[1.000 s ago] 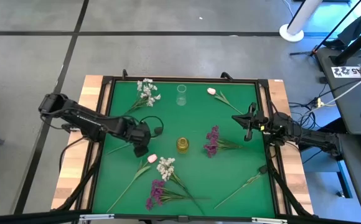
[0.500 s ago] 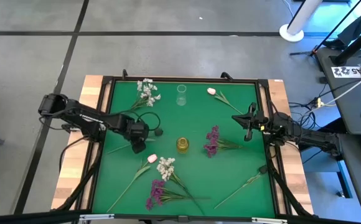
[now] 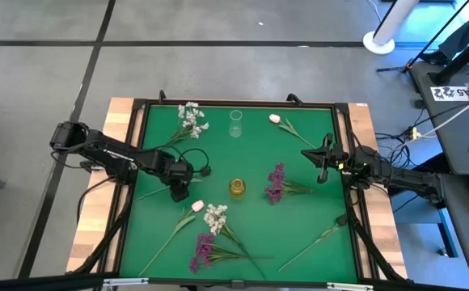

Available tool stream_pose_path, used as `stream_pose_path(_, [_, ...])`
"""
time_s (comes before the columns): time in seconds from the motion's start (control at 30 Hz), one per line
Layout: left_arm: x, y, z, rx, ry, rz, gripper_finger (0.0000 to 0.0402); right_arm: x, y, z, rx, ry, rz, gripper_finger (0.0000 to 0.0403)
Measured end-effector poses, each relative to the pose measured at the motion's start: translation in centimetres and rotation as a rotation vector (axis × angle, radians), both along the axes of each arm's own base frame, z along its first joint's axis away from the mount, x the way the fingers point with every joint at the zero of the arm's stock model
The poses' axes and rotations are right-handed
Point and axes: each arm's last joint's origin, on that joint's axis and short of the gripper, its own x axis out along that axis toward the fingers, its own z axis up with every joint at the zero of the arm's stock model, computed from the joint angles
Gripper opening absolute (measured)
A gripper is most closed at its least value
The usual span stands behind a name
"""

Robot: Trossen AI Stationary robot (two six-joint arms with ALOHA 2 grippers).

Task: Sort flowers into vase by color
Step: Put the left black flower into the yellow transparent vase

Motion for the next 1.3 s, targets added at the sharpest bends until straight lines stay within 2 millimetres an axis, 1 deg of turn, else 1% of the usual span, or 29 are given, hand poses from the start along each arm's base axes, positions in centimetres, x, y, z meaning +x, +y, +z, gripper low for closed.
stream_pose_path(0.1, [0.0,0.2,0.0,0.034,-0.003,0.021,0.0138,0.0,0.0,0.0,0.0,0.0,0.0,0.0012])
stream_pose_path(0.2, [0.0,0.3,0.0,0.06,-0.005,0.024,0.0125,0.0,0.0,0.0,0.0,0.0,0.0,0.0012])
stream_pose_path(0.57, [-0.1,0.4,0.0,0.072,0.008,0.008,0.0013,0.0,0.0,0.0,0.0,0.0,0.0,0.0012])
stream_pose_path(0.77, [-0.1,0.2,0.0,0.03,0.014,-0.029,0.0006,0.0,0.0,0.0,0.0,0.0,0.0,0.0012])
stream_pose_path(0.93, [0.0,0.3,0.4,0.064,-0.003,-0.024,0.0003,0.0,0.0,0.0,0.0,0.0,0.0,0.0012])
stream_pose_path(1.03, [0.7,0.4,1.8,0.095,-0.043,-0.036,0.0002,0.0,0.0,0.0,0.0,0.0,0.0,0.0012])
stream_pose_path(1.1, [1.3,0.4,3.4,0.13,-0.086,-0.043,0.0002,0.0,0.0,0.0,0.0,0.0,0.0,0.0012])
stream_pose_path(1.2, [2.1,0.6,6.4,0.206,-0.159,-0.054,0.0001,0.0,0.0,0.0,0.0,0.0,0.0,0.0012])
stream_pose_path(1.3, [2.7,0.7,10.3,0.267,-0.279,-0.064,0.0001,0.0,0.0,0.0,0.0,0.0,0.0,0.0012])
